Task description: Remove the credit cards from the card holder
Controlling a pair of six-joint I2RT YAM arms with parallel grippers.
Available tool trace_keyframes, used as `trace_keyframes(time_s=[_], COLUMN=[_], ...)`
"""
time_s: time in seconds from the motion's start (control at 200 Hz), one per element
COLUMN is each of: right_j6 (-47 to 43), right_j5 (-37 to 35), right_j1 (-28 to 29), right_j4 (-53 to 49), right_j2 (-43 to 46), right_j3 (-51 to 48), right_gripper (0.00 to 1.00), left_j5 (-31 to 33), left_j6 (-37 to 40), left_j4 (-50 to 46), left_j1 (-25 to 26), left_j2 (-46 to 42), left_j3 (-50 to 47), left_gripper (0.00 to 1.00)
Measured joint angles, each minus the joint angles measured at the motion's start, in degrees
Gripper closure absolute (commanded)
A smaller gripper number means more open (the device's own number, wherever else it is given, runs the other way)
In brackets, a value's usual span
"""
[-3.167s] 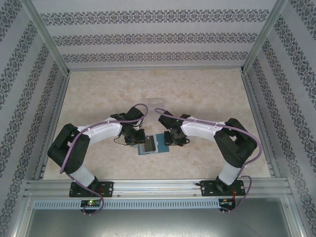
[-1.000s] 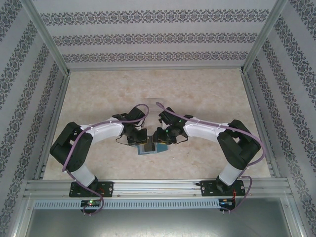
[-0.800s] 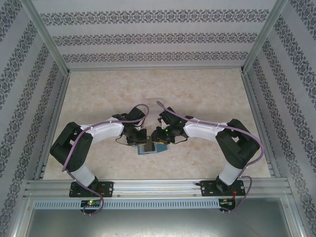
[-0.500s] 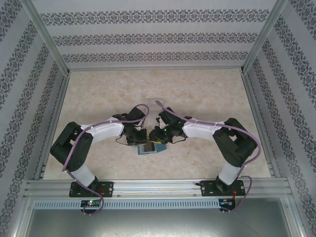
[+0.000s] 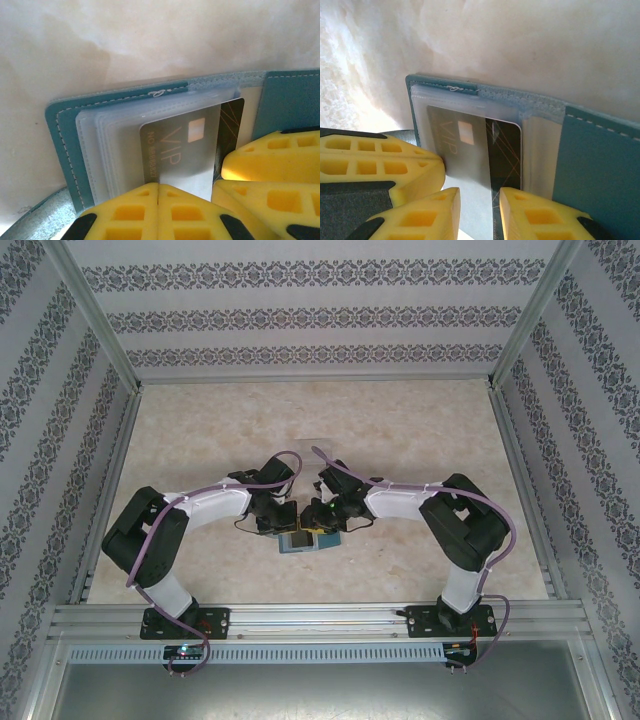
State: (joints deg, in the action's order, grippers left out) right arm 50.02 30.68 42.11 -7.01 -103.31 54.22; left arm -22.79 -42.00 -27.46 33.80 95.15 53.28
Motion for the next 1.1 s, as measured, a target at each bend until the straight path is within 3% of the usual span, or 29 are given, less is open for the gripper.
trace_keyframes(time_s=[1.099], right_j6=[-0.87], right_j5=[-3.63], right_j1=[-1.88], right_j4=[-6.01], right_j2=[4.37], right_j3=[-1.40], right_gripper=[0.70], left_j5=[0.83], left_j6=[0.17], left_j4=[-1.73], left_j1=[2.58], left_j2=[0.13], left_j3=[3.02], left_gripper=[0.96])
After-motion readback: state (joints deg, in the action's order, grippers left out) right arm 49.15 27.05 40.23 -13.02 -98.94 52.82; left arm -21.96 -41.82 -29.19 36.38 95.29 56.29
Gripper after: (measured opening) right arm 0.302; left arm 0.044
